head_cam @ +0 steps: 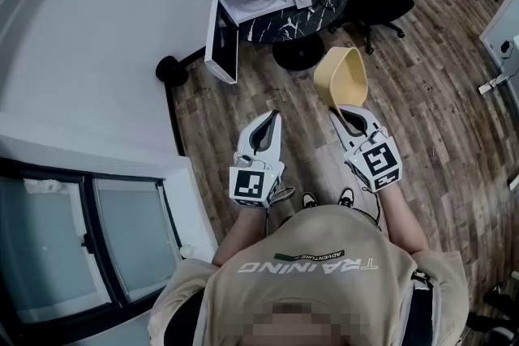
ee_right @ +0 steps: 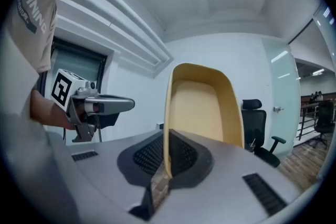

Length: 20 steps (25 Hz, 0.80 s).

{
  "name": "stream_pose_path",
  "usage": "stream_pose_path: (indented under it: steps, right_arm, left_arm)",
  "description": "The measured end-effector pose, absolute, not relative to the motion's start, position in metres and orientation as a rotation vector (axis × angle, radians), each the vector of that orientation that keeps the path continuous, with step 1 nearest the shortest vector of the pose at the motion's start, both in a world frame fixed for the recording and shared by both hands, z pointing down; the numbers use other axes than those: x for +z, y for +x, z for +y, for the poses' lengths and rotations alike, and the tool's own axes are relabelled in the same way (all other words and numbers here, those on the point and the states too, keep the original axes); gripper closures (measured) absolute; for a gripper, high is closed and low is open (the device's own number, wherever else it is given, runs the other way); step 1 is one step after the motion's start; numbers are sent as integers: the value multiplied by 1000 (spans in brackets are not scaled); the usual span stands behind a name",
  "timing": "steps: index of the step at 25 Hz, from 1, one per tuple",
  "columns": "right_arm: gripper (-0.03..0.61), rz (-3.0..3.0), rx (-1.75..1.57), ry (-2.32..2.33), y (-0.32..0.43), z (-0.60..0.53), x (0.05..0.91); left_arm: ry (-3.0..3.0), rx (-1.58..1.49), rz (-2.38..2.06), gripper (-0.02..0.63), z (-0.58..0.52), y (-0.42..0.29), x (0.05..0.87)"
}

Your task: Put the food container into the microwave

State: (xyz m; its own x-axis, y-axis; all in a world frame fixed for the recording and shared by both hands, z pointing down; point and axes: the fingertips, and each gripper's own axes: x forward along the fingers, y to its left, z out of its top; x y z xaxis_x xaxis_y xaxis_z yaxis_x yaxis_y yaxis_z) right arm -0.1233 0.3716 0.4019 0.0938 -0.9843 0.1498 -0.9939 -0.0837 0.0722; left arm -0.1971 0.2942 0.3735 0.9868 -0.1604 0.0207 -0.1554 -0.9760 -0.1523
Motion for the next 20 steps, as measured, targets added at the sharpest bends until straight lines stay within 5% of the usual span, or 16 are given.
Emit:
stream_pose_path:
  steps: [20]
  right_arm:
    - [566, -1963, 217, 2135, -157, 336, 442]
  left_arm:
    - [-3105, -113, 225, 623, 263, -240, 424]
